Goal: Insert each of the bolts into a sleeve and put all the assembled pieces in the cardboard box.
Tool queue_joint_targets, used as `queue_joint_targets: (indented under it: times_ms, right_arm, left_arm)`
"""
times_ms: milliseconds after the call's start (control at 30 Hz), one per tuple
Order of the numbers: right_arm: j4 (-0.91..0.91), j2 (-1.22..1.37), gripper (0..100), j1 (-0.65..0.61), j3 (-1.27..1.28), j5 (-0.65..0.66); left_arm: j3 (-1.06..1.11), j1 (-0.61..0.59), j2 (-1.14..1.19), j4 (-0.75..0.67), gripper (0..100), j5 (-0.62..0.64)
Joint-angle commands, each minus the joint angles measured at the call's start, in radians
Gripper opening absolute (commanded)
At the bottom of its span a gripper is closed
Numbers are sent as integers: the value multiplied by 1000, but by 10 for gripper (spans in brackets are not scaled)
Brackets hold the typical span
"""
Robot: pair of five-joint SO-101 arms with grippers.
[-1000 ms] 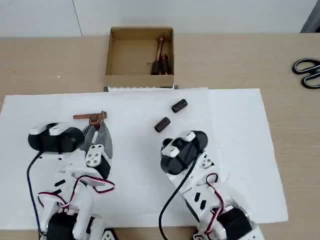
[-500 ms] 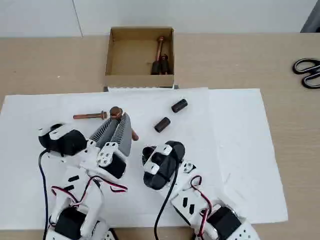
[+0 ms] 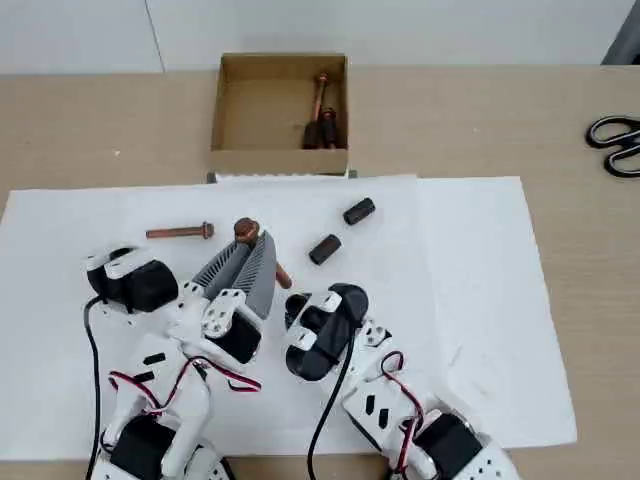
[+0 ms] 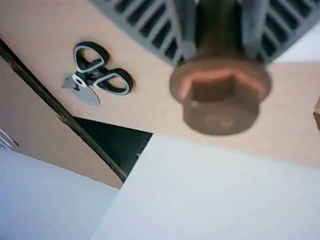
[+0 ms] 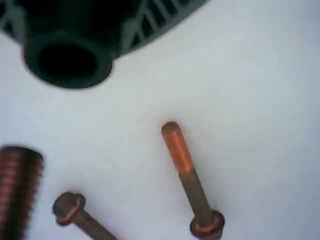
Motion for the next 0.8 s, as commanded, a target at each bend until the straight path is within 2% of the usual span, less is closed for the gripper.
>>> queue_joint_targets:
  times_ms: [0, 233, 767]
  right_arm:
    - [-30, -8, 2, 50, -3, 9]
    - [-70, -8, 2, 59, 0, 9]
    - [-105, -7, 2, 47, 58, 12]
  left_arm:
    - [-4, 9, -17, -31, 6, 6]
    - [-4, 11, -17, 54, 6, 8]
    - [27, 23, -17, 12, 6, 9]
